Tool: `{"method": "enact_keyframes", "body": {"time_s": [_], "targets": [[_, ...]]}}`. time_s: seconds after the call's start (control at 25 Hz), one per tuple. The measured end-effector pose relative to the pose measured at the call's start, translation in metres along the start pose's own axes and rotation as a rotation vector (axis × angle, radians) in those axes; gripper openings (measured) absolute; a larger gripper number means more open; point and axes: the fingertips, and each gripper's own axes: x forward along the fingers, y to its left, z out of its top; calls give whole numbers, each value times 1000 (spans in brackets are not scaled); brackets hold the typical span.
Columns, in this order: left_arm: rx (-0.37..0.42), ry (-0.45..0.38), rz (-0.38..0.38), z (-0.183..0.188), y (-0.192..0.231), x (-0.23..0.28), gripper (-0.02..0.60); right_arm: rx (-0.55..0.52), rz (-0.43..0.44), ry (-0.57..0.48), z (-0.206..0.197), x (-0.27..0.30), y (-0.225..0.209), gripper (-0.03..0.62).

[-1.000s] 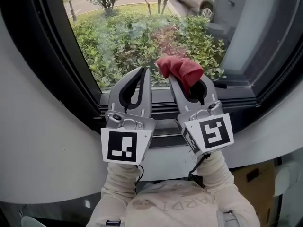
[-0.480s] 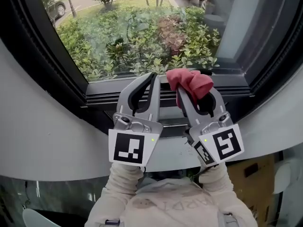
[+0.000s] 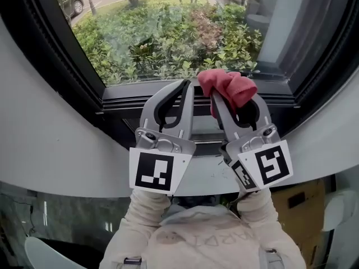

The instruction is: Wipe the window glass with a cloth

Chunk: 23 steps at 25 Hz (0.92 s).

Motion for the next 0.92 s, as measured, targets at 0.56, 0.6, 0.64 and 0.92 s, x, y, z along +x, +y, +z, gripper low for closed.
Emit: {"method": "enact_keyframes", "body": {"time_s": [0.56, 0.6, 0.64, 0.92], "targets": [[22, -14, 9, 18, -8, -13, 0, -5, 10, -21, 14, -7, 5, 124], [21, -15, 11, 19, -8, -14, 0, -5, 9, -23, 15, -7, 5, 124], [19, -17, 12, 20, -8, -15, 0, -6, 10, -24, 16, -7, 5, 124], [16, -18, 10, 21, -10, -18, 0, -9, 13, -29, 19, -9, 8, 124]]}}
